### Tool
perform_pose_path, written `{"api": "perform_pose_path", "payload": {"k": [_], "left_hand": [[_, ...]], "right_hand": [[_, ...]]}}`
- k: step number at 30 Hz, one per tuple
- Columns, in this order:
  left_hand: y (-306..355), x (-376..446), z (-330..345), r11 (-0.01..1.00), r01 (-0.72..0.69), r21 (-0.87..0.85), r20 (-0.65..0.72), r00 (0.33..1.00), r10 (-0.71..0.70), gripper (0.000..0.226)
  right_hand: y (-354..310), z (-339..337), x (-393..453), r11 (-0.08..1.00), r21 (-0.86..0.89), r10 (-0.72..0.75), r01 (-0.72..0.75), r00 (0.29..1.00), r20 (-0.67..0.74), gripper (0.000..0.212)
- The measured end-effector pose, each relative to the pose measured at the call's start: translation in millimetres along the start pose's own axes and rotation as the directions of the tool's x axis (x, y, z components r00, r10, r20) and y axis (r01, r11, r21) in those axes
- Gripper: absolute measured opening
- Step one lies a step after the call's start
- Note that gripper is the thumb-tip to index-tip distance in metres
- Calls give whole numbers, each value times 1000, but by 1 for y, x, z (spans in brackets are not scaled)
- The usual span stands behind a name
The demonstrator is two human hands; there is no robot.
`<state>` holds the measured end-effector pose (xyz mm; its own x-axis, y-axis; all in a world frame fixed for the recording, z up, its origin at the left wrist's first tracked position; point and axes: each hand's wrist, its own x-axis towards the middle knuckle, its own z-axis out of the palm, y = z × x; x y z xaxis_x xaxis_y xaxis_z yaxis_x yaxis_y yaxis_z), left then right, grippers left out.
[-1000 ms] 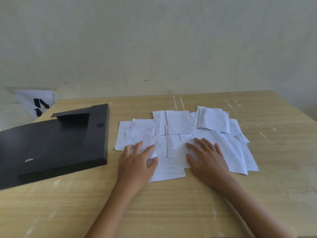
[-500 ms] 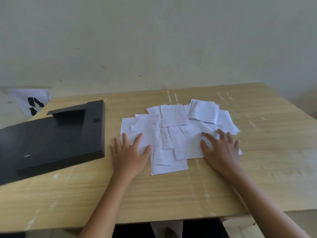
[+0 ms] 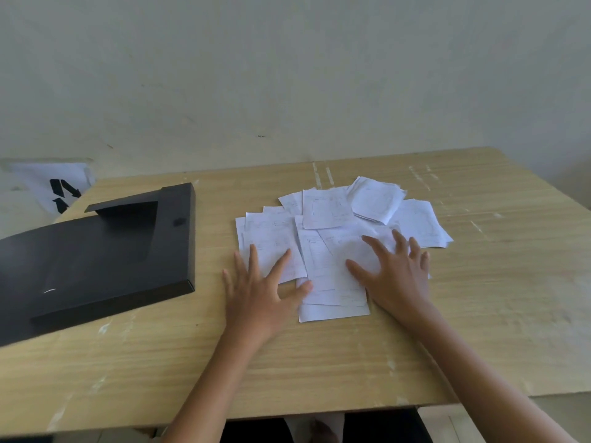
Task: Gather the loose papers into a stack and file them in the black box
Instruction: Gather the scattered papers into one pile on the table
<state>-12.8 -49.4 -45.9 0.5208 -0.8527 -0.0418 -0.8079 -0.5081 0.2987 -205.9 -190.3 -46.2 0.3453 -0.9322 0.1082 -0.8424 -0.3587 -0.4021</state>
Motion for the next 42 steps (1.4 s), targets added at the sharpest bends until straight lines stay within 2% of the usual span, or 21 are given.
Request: {"api": "perform_pose_path", "payload": {"k": [4,8,11,14,17,19,21,25,28,30,31,33,36,39,42], "left_hand": [[-5,7,0,998,49,-35,-50,997,-51,55],[-5,13,-1,1000,19,-10,-60,998,-20,48],[-3,12,2,999,-34,41,-41,999,35,48],[-3,11,3,998,-40,40,-34,999,41,52],[-4,8,3,998,-6,-60,-122,992,-2,62],[-4,7,2,996,12,-90,-150,988,-25,68],[-3,7,1,998,-13,-57,-100,995,7,68],[-1,9,1,996,-92,-18,10,996,93,66],[-4,10,4,996,-62,-68,-113,992,54,65],[-8,13,5,998,38,-57,-237,970,-50,69],[-10,14,5,996,84,-40,-251,964,-91,71],[-12,17,4,993,117,-3,-156,981,-116,70],[-9,13,3,999,25,44,-56,998,-22,67],[-1,3,6,997,-50,50,-55,997,53,70],[6,-3,6,998,-68,-15,-50,996,67,71]], "right_hand": [[1,4,2,999,34,2,-1,1000,-15,57],[0,6,0,1000,14,-2,2,1000,-11,53],[-5,9,-3,997,-30,-70,70,998,4,53],[-7,7,-6,994,45,-97,97,995,0,54],[-5,6,-9,985,173,-11,21,998,-58,55],[-2,7,-10,984,178,49,-28,992,-115,56],[0,11,-8,991,134,42,-27,993,-108,54],[-5,11,-10,994,46,-101,101,995,3,59],[-7,6,-13,981,131,-137,140,990,-31,56],[-6,4,-12,977,194,-75,90,994,-79,55],[-4,4,-11,980,186,-53,68,995,-86,55],[-2,7,-10,994,85,-67,72,996,-61,54],[-3,8,-12,993,11,-117,117,993,-23,54],[-6,7,-14,990,40,-133,134,991,-22,55],[-4,6,-11,977,164,-128,138,989,-68,52]]}}
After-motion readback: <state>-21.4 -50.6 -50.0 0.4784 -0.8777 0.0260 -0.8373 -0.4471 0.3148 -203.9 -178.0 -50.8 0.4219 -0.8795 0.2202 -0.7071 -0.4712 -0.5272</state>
